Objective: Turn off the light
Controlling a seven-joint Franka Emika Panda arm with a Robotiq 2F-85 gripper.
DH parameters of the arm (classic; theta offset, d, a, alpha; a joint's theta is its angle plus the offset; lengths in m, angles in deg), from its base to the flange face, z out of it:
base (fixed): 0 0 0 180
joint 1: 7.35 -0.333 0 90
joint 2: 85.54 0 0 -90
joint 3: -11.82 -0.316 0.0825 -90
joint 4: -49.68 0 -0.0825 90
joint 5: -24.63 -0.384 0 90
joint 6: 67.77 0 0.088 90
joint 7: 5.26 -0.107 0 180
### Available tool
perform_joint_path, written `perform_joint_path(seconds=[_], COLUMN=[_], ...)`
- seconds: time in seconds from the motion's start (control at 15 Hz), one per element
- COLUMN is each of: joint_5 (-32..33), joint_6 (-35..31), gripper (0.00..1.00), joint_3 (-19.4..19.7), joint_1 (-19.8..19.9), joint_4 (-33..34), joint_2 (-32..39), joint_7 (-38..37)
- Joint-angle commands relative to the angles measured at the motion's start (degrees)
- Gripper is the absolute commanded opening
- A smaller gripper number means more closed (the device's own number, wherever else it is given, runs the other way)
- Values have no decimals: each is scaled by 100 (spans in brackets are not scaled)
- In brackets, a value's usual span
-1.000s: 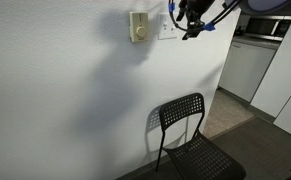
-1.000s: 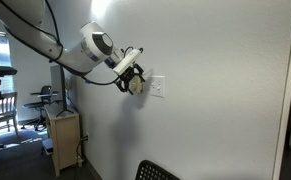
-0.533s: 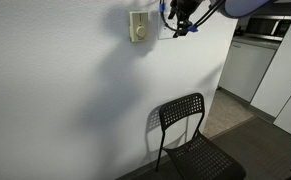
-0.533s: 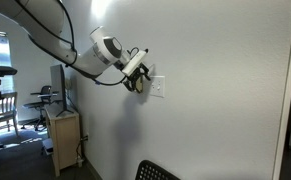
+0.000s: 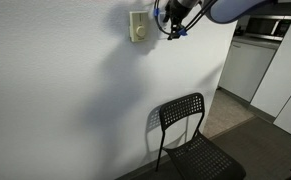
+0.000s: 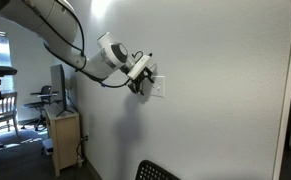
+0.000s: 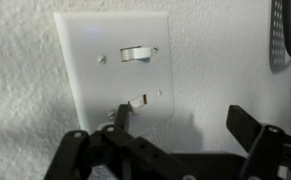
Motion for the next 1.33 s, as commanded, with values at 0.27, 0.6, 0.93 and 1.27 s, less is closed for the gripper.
perform_joint_path(seconds=[0.27, 0.6, 0.93, 1.27], joint_5=[-149, -787, -1187, -1253], joint_6=[647, 1107, 1102, 2007], gripper=[100, 100, 100, 100], joint_3=[-11, -146, -88, -53], joint_1=[30, 96, 120, 25], joint_4=[357, 469, 164, 205], joint_2=[265, 374, 107, -128], joint_7=[-5, 186, 125, -522])
